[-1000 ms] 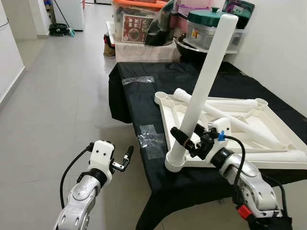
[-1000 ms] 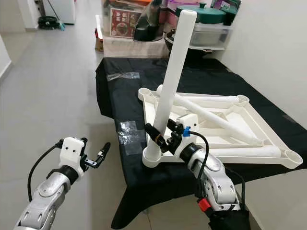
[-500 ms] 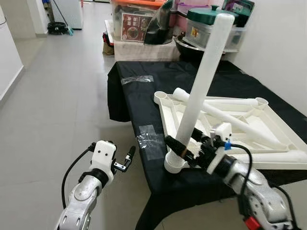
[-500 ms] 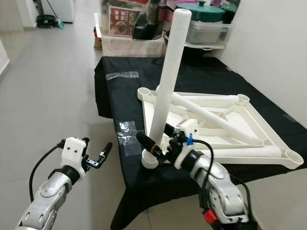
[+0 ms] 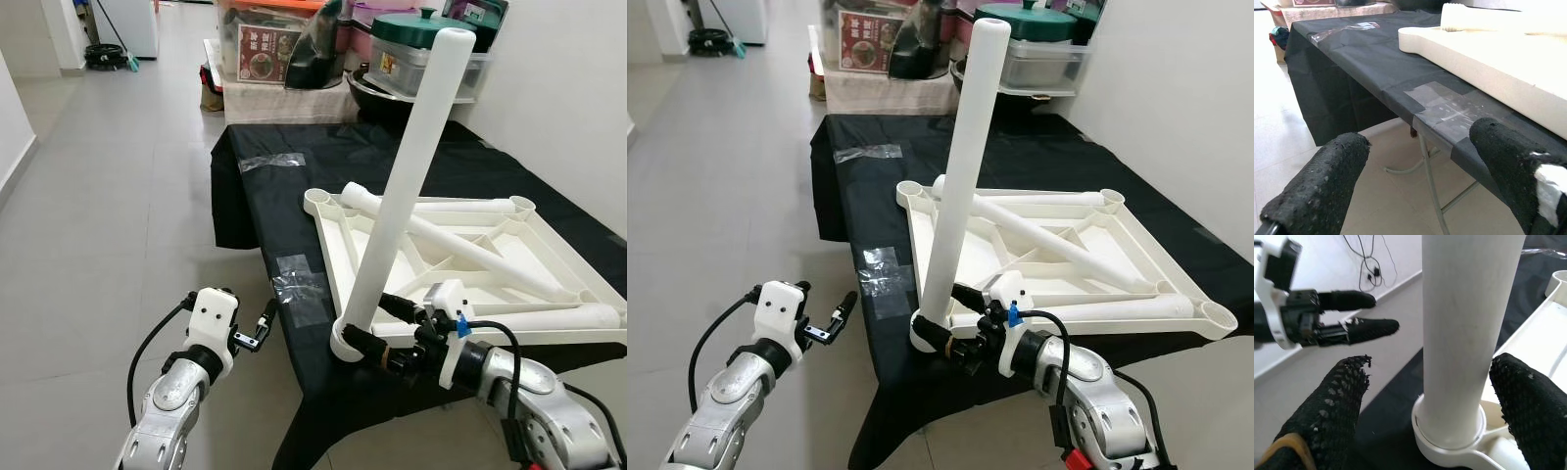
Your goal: Building children table
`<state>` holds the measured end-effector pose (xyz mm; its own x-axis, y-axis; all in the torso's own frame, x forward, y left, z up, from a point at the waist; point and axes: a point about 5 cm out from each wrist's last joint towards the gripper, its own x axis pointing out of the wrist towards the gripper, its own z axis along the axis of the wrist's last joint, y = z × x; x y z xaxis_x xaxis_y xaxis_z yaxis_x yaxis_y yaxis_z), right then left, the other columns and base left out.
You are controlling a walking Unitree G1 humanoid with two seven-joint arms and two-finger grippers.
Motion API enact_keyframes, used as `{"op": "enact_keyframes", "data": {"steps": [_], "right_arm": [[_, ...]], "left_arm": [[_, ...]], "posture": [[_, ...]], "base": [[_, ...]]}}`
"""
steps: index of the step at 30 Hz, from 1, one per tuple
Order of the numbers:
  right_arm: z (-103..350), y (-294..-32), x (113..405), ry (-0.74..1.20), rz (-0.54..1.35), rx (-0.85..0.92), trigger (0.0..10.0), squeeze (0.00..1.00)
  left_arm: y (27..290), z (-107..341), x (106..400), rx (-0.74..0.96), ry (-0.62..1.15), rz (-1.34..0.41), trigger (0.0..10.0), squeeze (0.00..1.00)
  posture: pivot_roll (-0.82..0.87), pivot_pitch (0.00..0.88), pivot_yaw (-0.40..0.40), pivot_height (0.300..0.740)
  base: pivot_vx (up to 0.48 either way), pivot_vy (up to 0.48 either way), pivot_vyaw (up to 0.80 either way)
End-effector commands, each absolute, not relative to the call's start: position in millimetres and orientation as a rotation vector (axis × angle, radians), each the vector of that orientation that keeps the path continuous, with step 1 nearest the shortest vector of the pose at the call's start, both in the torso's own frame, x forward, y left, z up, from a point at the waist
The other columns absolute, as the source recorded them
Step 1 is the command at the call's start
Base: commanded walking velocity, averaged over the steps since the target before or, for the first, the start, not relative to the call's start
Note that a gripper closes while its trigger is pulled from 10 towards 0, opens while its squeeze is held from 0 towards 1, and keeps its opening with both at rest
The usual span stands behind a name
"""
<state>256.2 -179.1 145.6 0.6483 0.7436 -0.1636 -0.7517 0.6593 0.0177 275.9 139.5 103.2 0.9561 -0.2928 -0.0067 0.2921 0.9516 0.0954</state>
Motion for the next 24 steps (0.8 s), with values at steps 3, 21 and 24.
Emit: {"op": "enact_keyframes", "data": {"steps": [3,21,24], "right_arm": [[138,-183,252,0.211,0.852,-0.103,10.0,1.00],[107,-189,235,0.431,0.937,-0.311,10.0,1.00],[103,-197,248,0.446,0.830,-0.378,10.0,1.00]], "left_arm": [[138,98,274,0.103,0.008,-0.307,10.0,0.00],[139,100,276,0.111,0.004,-0.309,10.0,0.00],[139,100,276,0.113,0.003,-0.305,10.0,0.00]], "posture": [[-0.04,0.000,-0.109,0.740],[-0.03,0.000,-0.106,0.740],[-0.03,0.000,-0.109,0.740]], "base": [[0.000,0.000,0.00],[0.000,0.000,0.00],[0.000,0.000,0.00]]}}
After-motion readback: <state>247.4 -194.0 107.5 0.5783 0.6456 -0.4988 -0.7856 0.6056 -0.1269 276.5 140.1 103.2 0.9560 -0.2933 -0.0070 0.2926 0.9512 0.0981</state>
